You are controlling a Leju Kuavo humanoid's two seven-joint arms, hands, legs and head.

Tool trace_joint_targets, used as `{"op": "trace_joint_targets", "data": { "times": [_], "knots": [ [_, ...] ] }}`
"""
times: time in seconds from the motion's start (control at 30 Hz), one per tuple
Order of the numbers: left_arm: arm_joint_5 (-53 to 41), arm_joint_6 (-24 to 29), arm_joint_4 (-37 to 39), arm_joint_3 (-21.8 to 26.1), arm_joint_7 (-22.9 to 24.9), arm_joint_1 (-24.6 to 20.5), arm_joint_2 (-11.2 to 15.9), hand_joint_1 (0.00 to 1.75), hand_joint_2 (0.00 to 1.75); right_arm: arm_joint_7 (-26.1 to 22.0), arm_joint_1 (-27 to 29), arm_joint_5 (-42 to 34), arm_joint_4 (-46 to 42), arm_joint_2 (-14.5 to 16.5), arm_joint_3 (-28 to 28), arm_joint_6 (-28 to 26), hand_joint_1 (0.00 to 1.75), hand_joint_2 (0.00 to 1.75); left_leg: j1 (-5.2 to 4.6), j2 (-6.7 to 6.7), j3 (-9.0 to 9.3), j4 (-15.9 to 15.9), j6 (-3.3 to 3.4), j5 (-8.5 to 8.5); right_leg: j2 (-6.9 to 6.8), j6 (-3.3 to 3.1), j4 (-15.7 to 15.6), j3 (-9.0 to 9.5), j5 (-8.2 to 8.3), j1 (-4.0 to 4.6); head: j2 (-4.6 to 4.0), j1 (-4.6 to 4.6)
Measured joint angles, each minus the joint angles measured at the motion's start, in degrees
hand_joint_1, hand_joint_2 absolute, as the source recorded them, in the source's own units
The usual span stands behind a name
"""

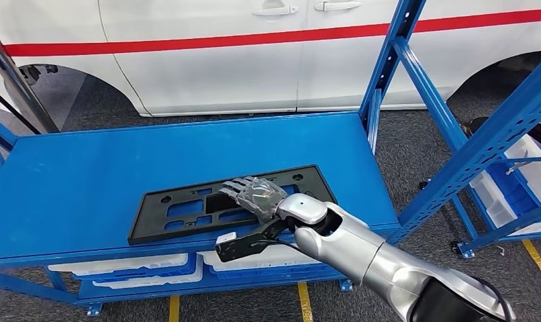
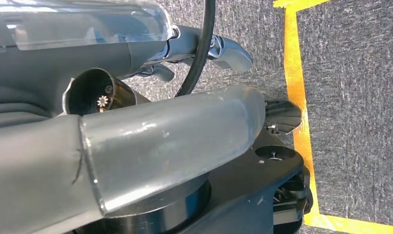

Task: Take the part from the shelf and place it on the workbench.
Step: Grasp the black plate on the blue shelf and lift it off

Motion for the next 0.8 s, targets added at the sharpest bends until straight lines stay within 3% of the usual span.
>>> {"op": "trace_joint_targets", "data": {
  "times": [0.8],
  "knots": [
    [-0.02, 0.11, 0.0, 0.49, -0.15, 0.0, -0.01, 0.0, 0.0, 0.15, -1.3, -1.19, 1.38, 0.01, 1.96, 0.35, 0.0, 1.75, 0.0, 0.0, 0.0, 0.0, 0.0, 0.0, 0.0, 0.0, 0.0, 0.0, 0.0, 0.0, 0.0, 0.0]
  ]
}}
